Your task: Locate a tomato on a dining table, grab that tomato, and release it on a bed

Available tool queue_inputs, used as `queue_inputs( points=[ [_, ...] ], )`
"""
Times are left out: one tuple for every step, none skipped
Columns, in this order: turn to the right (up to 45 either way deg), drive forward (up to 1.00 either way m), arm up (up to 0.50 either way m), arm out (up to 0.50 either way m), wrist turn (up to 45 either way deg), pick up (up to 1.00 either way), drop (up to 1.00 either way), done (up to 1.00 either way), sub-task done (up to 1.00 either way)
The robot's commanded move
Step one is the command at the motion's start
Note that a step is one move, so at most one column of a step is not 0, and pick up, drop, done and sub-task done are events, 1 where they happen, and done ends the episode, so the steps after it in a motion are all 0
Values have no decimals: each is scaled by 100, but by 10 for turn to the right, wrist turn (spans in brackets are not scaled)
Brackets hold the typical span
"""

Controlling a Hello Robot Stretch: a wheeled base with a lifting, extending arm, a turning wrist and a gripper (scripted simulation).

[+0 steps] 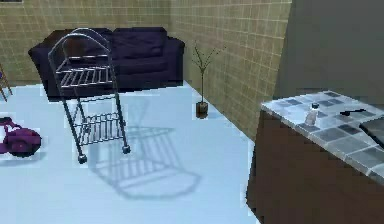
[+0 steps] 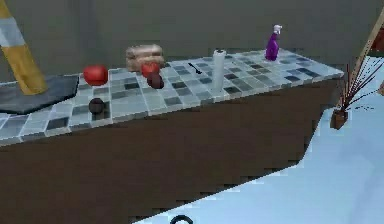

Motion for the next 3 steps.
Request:
queue_inputs(
  points=[
    [-240, 0, 0, 0, 0, 0, 0, 0, 0],
    [0, 70, 0, 0, 0, 0, 0, 0, 0],
    [-360, 0, 0, 0, 0, 0, 0, 0, 0]
  ],
)
